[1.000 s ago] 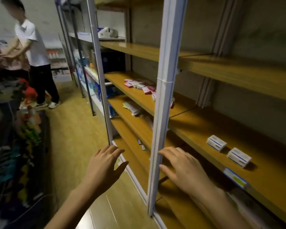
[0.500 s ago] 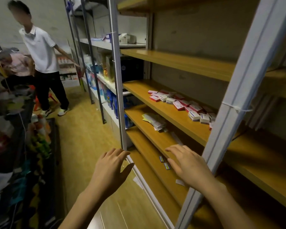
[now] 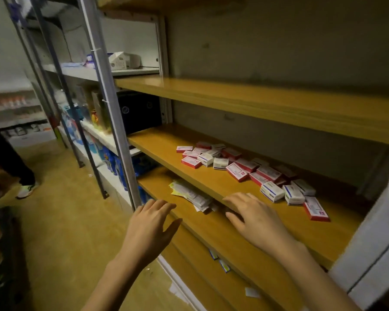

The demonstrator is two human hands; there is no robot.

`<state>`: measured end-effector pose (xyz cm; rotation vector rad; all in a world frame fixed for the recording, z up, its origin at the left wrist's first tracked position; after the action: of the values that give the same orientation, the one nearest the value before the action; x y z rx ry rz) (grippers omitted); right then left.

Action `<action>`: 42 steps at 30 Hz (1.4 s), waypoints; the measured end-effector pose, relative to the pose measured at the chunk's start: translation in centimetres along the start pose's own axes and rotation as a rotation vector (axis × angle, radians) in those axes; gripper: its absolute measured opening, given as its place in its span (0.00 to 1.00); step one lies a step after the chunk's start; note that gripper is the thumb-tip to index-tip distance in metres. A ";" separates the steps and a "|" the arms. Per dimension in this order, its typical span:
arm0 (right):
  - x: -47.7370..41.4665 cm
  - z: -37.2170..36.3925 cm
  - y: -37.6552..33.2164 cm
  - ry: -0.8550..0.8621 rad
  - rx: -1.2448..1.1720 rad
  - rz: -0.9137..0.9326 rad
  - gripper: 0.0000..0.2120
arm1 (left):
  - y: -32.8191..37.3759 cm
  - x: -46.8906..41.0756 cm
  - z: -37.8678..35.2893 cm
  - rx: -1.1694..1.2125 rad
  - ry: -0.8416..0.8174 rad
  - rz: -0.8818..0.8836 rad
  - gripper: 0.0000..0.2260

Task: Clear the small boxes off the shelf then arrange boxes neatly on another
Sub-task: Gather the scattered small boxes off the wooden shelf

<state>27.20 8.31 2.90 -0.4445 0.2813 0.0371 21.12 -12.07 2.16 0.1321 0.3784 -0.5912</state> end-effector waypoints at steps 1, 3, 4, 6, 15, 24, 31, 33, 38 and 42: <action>-1.0 -0.1 0.6 0.011 0.005 -0.021 0.18 | -0.3 -1.6 -0.8 0.009 -0.008 -0.023 0.19; -2.6 -0.2 1.6 0.017 0.014 -0.073 0.19 | -0.6 -4.5 -2.3 0.032 -0.023 -0.070 0.19; -3.3 -0.3 2.2 0.018 0.019 -0.098 0.19 | -0.6 -5.9 -3.0 0.038 -0.024 -0.094 0.19; -4.6 -0.2 3.3 0.029 0.038 -0.139 0.19 | -0.5 -8.6 -4.1 0.055 -0.010 -0.146 0.18; -10.4 -1.4 8.5 0.154 0.159 -0.434 0.23 | -0.6 -18.9 -8.9 0.192 -0.042 -0.363 0.20; -14.9 -3.9 11.0 0.110 0.340 -0.732 0.30 | -0.7 -25.9 -11.5 0.263 -0.027 -0.532 0.16; -15.0 -4.1 10.8 0.137 0.395 -0.777 0.27 | 0.4 -29.0 -13.3 0.302 -0.028 -0.622 0.20; -14.2 -3.7 10.5 0.175 0.386 -0.793 0.27 | 1.2 -29.8 -14.1 0.263 -0.060 -0.659 0.22; -12.0 -2.5 9.3 0.251 0.398 -0.843 0.27 | 2.9 -31.4 -15.4 0.114 -0.147 -0.727 0.24; -10.2 -1.5 7.9 0.320 0.404 -0.870 0.26 | 3.3 -31.5 -15.4 0.107 -0.134 -0.762 0.22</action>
<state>16.23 15.08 1.10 -0.1382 0.3793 -0.9335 -5.82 10.47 0.09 0.0453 0.2588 -1.3660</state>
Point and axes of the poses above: each hand's wrist, its own x-axis away from the middle knuckle, its own z-axis out of the back of the hand, y = z × x, the point moved 4 cm from there along -x, towards the middle knuckle, and after that the axes turned 10 degrees about -x, right-handed, at the moved point
